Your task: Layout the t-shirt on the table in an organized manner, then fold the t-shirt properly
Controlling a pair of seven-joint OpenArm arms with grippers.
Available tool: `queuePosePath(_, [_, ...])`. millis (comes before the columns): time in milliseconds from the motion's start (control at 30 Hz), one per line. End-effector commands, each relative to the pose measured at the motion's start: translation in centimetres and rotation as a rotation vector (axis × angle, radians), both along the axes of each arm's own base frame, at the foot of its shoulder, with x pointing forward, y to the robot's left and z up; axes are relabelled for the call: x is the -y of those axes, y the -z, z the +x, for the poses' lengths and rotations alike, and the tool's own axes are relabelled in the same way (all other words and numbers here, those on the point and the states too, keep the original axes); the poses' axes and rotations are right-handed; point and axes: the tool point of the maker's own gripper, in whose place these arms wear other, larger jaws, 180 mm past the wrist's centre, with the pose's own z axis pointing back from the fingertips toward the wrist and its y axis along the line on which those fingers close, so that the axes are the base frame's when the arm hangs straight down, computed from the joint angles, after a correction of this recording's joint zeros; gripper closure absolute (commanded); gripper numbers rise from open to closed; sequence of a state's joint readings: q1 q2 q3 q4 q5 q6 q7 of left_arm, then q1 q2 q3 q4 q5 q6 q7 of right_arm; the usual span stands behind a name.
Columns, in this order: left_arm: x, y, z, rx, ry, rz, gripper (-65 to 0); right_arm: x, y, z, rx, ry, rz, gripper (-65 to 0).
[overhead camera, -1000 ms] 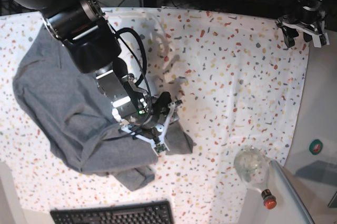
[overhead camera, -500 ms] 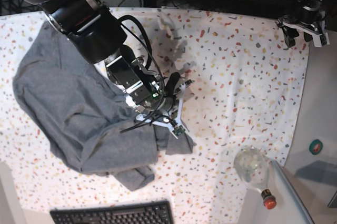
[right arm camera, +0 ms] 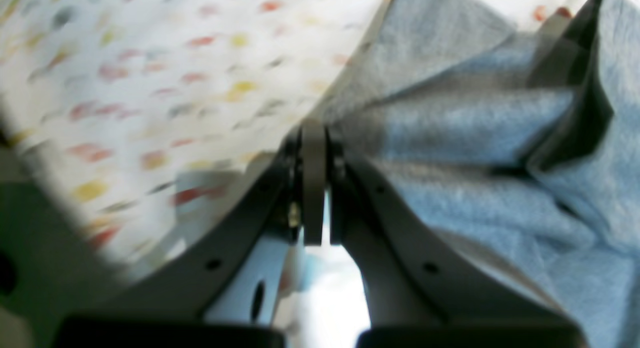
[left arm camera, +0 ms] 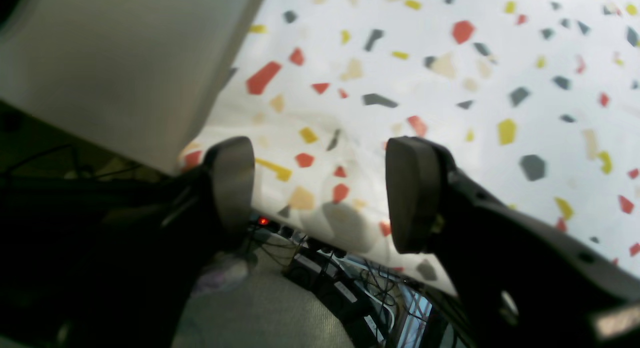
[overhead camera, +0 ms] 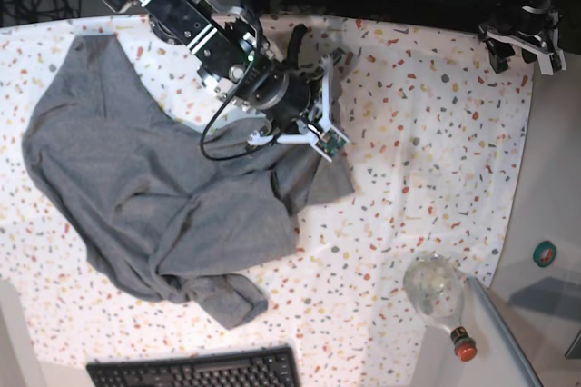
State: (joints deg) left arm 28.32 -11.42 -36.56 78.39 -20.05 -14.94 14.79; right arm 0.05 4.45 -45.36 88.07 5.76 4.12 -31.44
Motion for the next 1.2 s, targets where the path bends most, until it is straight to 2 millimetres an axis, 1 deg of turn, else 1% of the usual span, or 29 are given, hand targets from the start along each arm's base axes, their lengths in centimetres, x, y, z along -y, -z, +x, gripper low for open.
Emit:
queuePosePath(0, [-0.6,-1.1,0.7,0.037,0.004,0.021,-39.0,-0.3,-0.6,0.0,0.019,-0.018,0.015,0.0])
queuePosePath(33, [-0.5,-1.1,0.7,0.036,0.006,0.018,-39.0,-0.2,0.1,-0.5,0.003,-0.026,0.002,0.0])
queuePosePath(67, [-0.4,-1.0,0.8,0.038,0.004,0.015,-39.0,0.1,1.2,-0.9,-0.020,-0.028,-0.022,0.0])
queuePosePath(100, [-0.3,-1.1,1.1,0.045,0.005,0.014,-39.0,0.5,2.3,-1.3,-0.044,-0.027,-0.045,0.0])
queuePosePath(133, [-0.2,-1.2,1.5,0.052,0.006,0.011,-39.0,0.7,2.9,-1.5,-0.058,-0.026,-0.056,0.0])
queuePosePath(200, [0.2,-1.1,1.9,0.061,0.005,0.001,-39.0,0.9,3.0,-2.0,-0.066,-0.027,-0.058,0.0])
queuePosePath(233, [1.3,-0.6,2.2,0.057,0.027,-0.017,-39.0,0.8,2.3,-2.3,-0.064,-0.027,-0.045,0.0])
queuePosePath(267, [2.5,-0.6,2.8,0.063,0.059,-0.027,-39.0,0.9,1.4,-2.2,-0.058,-0.013,-0.033,0.0])
queuePosePath(300, [3.9,-0.8,3.6,0.073,0.099,-0.037,-39.0,1.7,0.7,-2.0,-0.053,0.007,-0.032,-2.0])
queuePosePath(367, [6.7,-1.2,5.1,0.097,0.172,-0.063,-39.0,3.3,-1.4,-1.4,-0.026,0.067,0.003,-18.8])
queuePosePath(400, [7.8,-1.4,5.7,0.106,0.201,-0.072,-39.5,4.2,-2.3,-1.1,-0.012,0.106,0.024,-24.8])
queuePosePath(433, [9.4,-1.5,6.3,0.118,0.240,-0.087,-39.7,5.6,-3.2,-0.7,0.000,0.159,0.041,-30.6])
queuePosePath(467, [10.9,-1.8,7.4,0.135,0.279,-0.102,-39.7,7.0,-3.8,-0.2,0.009,0.215,0.051,-33.0])
queuePosePath(567, [15.3,-2.0,9.4,0.169,0.369,-0.156,-39.7,12.2,-4.4,1.1,0.029,0.382,0.041,-33.2])
queuePosePath(600, [16.6,-2.2,10.3,0.188,0.387,-0.176,-39.7,13.9,-4.3,1.4,0.034,0.433,0.032,-33.2])
queuePosePath(667, [18.7,-2.2,11.4,0.210,0.398,-0.217,-39.7,17.4,-3.9,1.8,0.049,0.525,0.009,-33.6])
queuePosePath(733, [19.9,-1.6,12.4,0.180,0.393,-0.255,-39.8,19.9,-3.7,1.7,0.057,0.591,-0.009,-33.9])
queuePosePath(800, [21.5,-0.7,13.3,0.109,0.399,-0.307,-39.8,23.0,-3.6,1.7,0.070,0.668,-0.040,-33.9])
queuePosePath(900, [23.6,0.1,14.6,0.033,0.413,-0.370,-39.8,27.3,-3.6,1.2,0.076,0.783,-0.081,-33.9])
queuePosePath(933, [23.9,0.4,15.0,0.018,0.407,-0.386,-39.8,28.3,-3.6,1.0,0.076,0.812,-0.091,-33.9])
queuePosePath(1000, [24.7,1.2,15.5,-0.012,0.401,-0.418,-39.8,29.6,-3.4,0.4,0.068,0.870,-0.093,-33.9])
queuePosePath(1067, [25.3,2.2,15.8,-0.043,0.396,-0.445,-39.8,31.5,-3.5,0.1,0.068,0.950,-0.095,-34.1])
queuePosePath(1167, [26.4,3.5,16.3,-0.078,0.394,-0.481,-39.5,34.9,-2.5,-0.9,0.037,1.099,-0.100,-34.1])
